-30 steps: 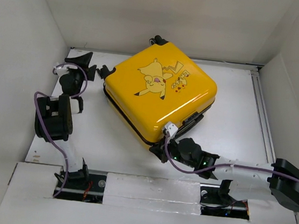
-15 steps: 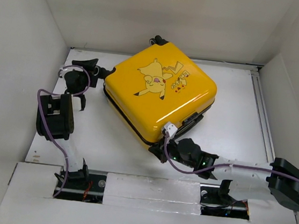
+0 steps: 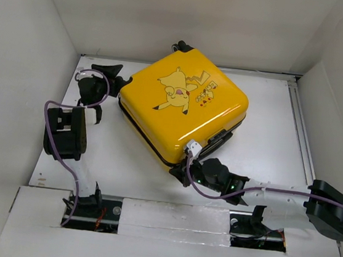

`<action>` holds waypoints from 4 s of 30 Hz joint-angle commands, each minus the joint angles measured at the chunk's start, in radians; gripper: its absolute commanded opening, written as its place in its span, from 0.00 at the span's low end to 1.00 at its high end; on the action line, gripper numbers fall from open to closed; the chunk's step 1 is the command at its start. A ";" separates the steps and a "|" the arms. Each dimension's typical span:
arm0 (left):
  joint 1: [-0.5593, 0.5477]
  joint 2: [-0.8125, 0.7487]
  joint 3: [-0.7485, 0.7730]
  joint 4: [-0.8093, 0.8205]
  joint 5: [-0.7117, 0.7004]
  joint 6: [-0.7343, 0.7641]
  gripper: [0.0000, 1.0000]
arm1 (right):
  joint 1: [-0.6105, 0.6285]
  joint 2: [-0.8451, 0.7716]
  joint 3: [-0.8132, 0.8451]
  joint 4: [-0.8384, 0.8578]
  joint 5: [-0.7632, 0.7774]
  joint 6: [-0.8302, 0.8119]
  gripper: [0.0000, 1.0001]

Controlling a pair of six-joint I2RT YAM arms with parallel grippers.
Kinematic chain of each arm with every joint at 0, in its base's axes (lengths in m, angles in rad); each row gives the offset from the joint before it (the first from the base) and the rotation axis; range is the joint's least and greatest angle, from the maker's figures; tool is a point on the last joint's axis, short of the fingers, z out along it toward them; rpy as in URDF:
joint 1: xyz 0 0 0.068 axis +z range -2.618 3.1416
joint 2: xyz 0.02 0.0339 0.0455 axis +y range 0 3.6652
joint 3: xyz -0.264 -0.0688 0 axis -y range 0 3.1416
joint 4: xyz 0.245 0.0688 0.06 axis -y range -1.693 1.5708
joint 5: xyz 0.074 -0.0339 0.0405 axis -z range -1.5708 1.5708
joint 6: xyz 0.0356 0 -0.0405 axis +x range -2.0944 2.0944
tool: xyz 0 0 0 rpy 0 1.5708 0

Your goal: Pack the luggage

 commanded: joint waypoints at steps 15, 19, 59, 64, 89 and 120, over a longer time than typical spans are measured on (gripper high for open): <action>-0.002 0.005 -0.013 0.282 -0.007 -0.104 0.00 | 0.018 -0.054 -0.009 -0.008 0.018 0.021 0.00; -0.002 -0.044 -0.073 0.313 -0.029 -0.069 0.00 | -0.039 -0.137 -0.020 -0.057 0.027 0.030 0.00; -0.134 -1.142 -0.550 -0.326 -0.337 0.395 0.00 | -0.448 -0.228 0.288 -0.295 -0.119 -0.082 0.00; -0.079 -1.048 -0.486 -0.233 -0.309 0.299 0.00 | -0.446 -0.246 0.245 -0.307 -0.234 -0.082 0.00; -0.150 -0.921 -0.814 -0.078 -0.210 0.321 0.00 | -0.285 -0.106 0.261 -0.178 -0.295 -0.086 0.00; -0.443 -0.965 -0.637 -0.124 -0.305 0.344 0.00 | -0.285 -0.087 0.261 -0.253 -0.352 -0.059 0.00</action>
